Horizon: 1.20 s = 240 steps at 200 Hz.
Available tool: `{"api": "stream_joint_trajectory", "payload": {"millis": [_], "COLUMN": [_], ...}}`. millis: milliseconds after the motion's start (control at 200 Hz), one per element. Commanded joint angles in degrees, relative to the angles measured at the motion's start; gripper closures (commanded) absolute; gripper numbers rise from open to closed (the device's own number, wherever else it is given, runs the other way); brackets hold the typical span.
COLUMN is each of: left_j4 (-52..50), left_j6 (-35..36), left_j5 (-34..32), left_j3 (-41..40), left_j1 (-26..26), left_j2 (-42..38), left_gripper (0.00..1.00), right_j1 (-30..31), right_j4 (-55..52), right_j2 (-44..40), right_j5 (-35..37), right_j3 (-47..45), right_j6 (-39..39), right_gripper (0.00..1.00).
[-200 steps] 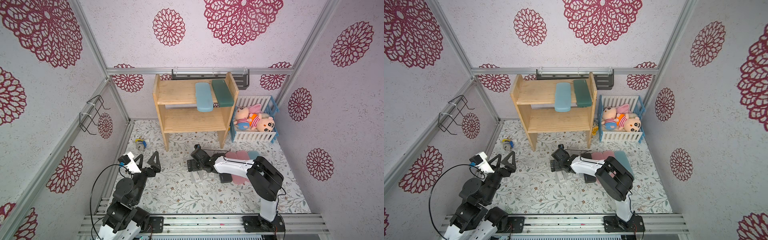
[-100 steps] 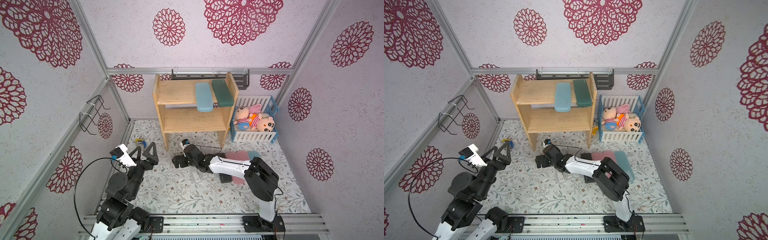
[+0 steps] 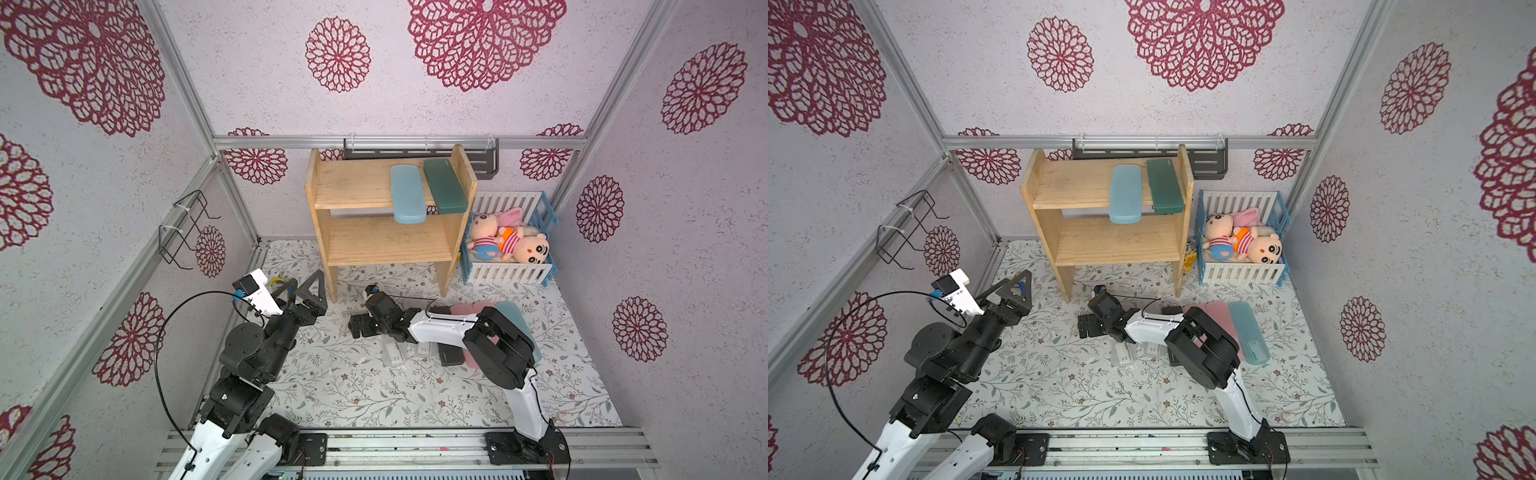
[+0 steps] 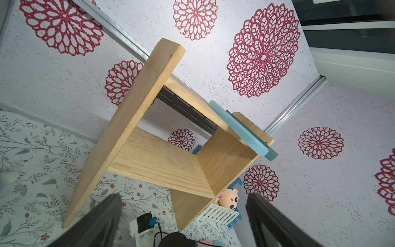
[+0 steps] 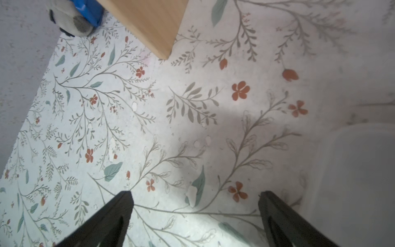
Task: Remove the pencil cases from the shelf
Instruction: Adjust the pencil case at the center of the board.
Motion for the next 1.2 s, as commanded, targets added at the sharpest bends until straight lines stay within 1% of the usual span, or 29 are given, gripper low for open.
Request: {"api": "stream_joint_trajectory", "payload": {"millis": [0, 130, 210, 350, 450, 605, 700, 810, 961, 1076, 1196], "left_j4": [1.9, 5.4, 7.9, 13.2, 15.2, 16.4, 17.0, 21.2, 21.9, 23.9, 25.6], "left_j6": [-1.4, -5.2, -7.9, -11.7, -12.1, -13.6, -17.9, -24.5, -28.7, -31.4, -33.3], "left_j5": [0.8, 2.8, 4.7, 7.7, 8.7, 10.4, 12.4, 15.8, 19.4, 20.1, 20.4], "left_j3": [0.5, 0.5, 1.1, 3.4, 7.5, 15.4, 19.2, 22.6, 28.7, 31.2, 33.0], "left_j1": [-0.4, -0.4, -0.4, -1.0, -2.5, -5.3, -5.6, -5.7, -6.0, -6.2, -6.3], "left_j2": [0.2, 2.6, 5.5, 11.5, 16.3, 24.9, 30.0, 35.6, 42.9, 47.0, 50.4], "left_gripper": [0.03, 0.03, 0.03, 0.03, 0.03, 0.03, 0.03, 0.03, 0.03, 0.03, 0.01], "right_j1": [-0.9, -1.2, -1.1, -1.1, -1.1, -1.8, -3.7, -6.5, -10.3, -12.8, -15.7], "right_j4": [-1.9, -1.4, 1.1, 1.9, 4.7, 5.6, 4.0, 2.6, 0.2, -1.7, -3.5], "right_j2": [-2.8, -5.8, -8.9, -14.2, -20.7, -32.5, -38.9, -46.4, -56.0, -61.8, -65.2], "right_j5": [2.1, 2.9, 2.7, 3.2, 4.2, 9.5, 10.6, 11.0, 10.9, 10.9, 10.2], "right_j3": [-1.7, -3.8, -5.8, -7.4, -11.6, -19.9, -25.0, -31.5, -39.2, -42.7, -43.0], "right_j6": [0.4, -0.6, -1.2, -1.7, -1.7, -2.1, -2.1, -1.5, -0.5, -0.4, -0.9], "right_gripper": [0.01, 0.01, 0.01, 0.01, 0.01, 0.01, 0.01, 0.01, 0.01, 0.01, 0.01]}}
